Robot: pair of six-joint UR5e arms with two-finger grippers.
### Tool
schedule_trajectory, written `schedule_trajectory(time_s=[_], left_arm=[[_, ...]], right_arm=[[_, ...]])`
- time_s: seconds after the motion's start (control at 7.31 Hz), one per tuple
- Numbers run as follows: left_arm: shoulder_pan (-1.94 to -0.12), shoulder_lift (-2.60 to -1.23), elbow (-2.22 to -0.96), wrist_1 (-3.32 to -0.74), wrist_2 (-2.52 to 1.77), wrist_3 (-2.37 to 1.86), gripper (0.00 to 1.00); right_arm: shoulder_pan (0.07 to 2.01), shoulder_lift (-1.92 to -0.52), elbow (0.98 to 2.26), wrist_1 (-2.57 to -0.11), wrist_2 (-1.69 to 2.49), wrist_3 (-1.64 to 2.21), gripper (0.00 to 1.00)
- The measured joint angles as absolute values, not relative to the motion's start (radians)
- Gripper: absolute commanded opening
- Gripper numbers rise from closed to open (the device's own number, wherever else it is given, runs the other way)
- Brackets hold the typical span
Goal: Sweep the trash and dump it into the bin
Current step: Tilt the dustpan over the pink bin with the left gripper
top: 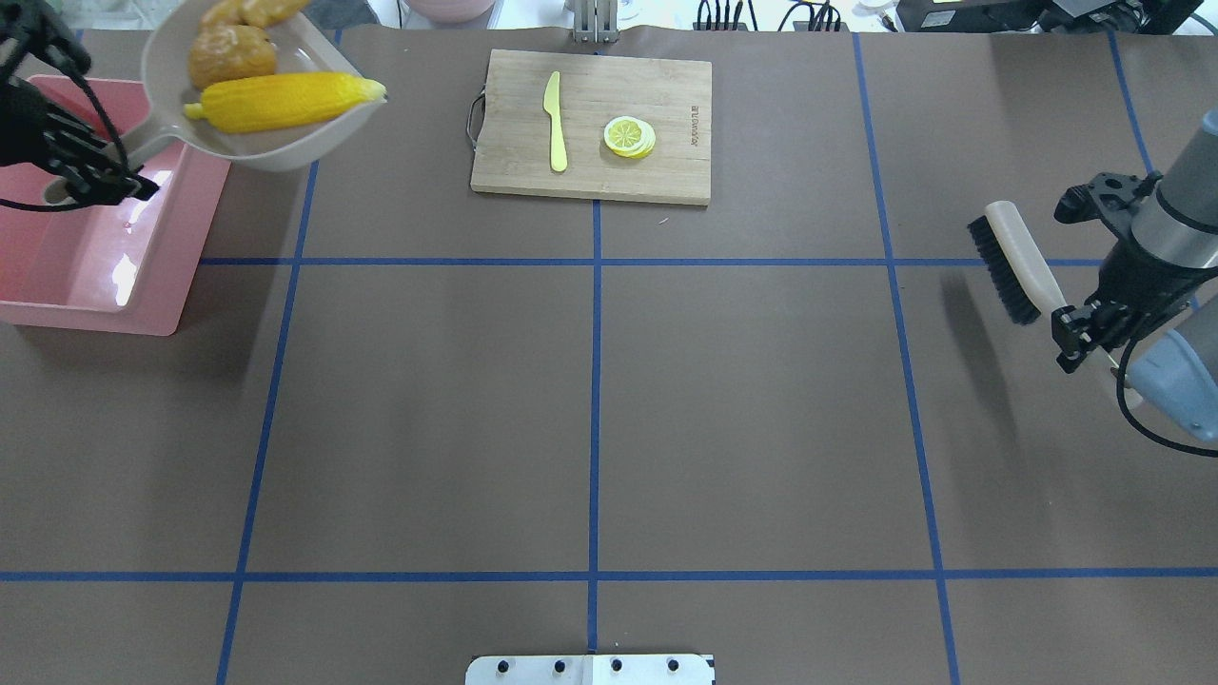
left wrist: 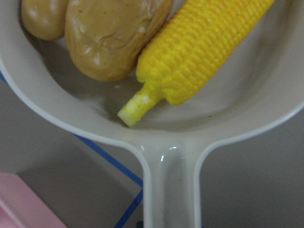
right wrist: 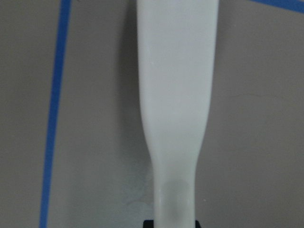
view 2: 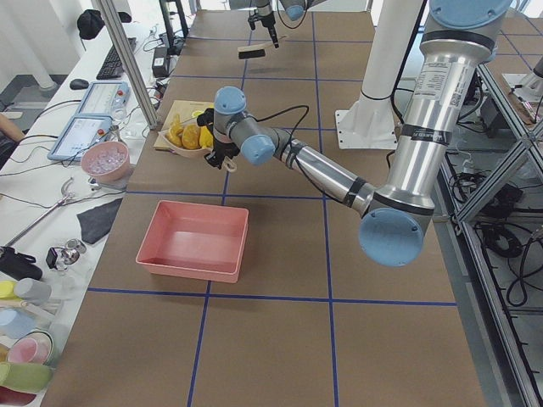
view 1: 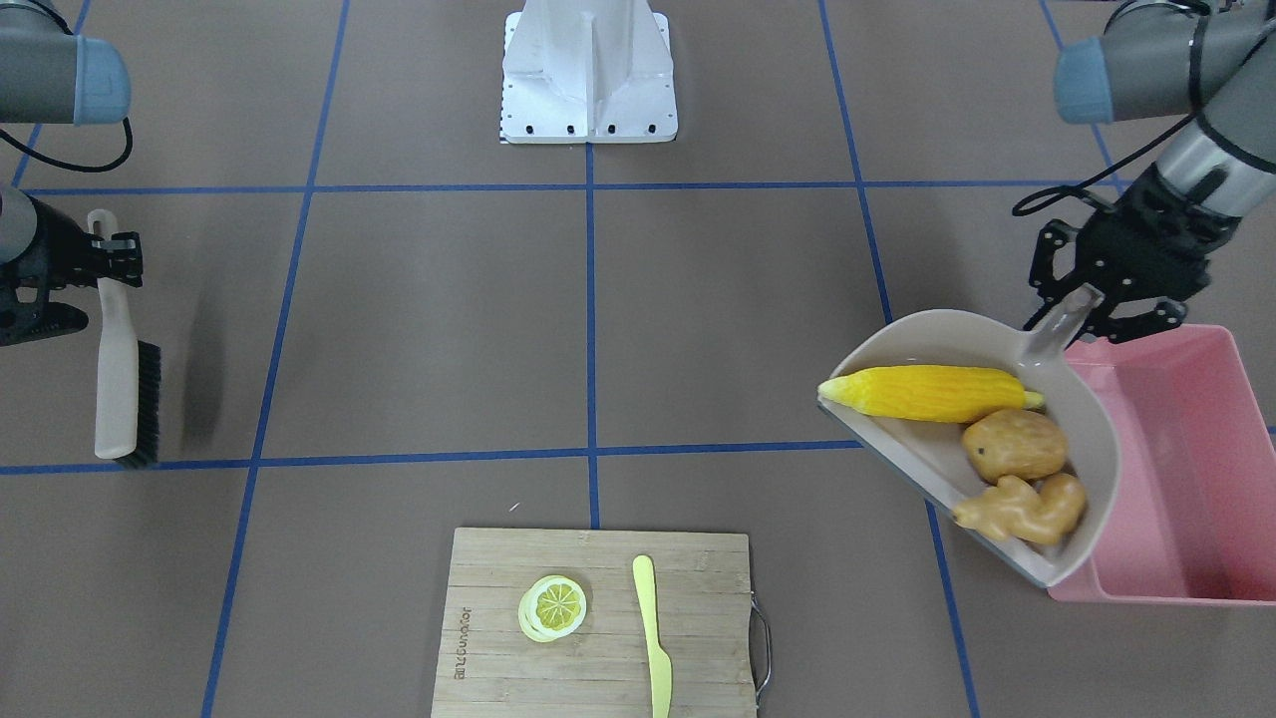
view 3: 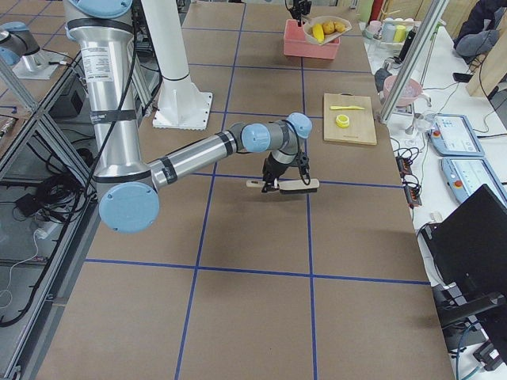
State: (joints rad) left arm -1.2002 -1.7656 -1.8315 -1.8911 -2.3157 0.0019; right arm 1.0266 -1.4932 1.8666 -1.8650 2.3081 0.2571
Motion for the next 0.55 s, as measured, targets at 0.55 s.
schedule_trajectory(time_s=[0.55], left_arm=[[-1.503,-1.669,-1.696,-1.889,-2.514,0.166,0.00]], right_arm=[[1.037,-1.509,1.832,-1.849,2.294,0.352,0.00]])
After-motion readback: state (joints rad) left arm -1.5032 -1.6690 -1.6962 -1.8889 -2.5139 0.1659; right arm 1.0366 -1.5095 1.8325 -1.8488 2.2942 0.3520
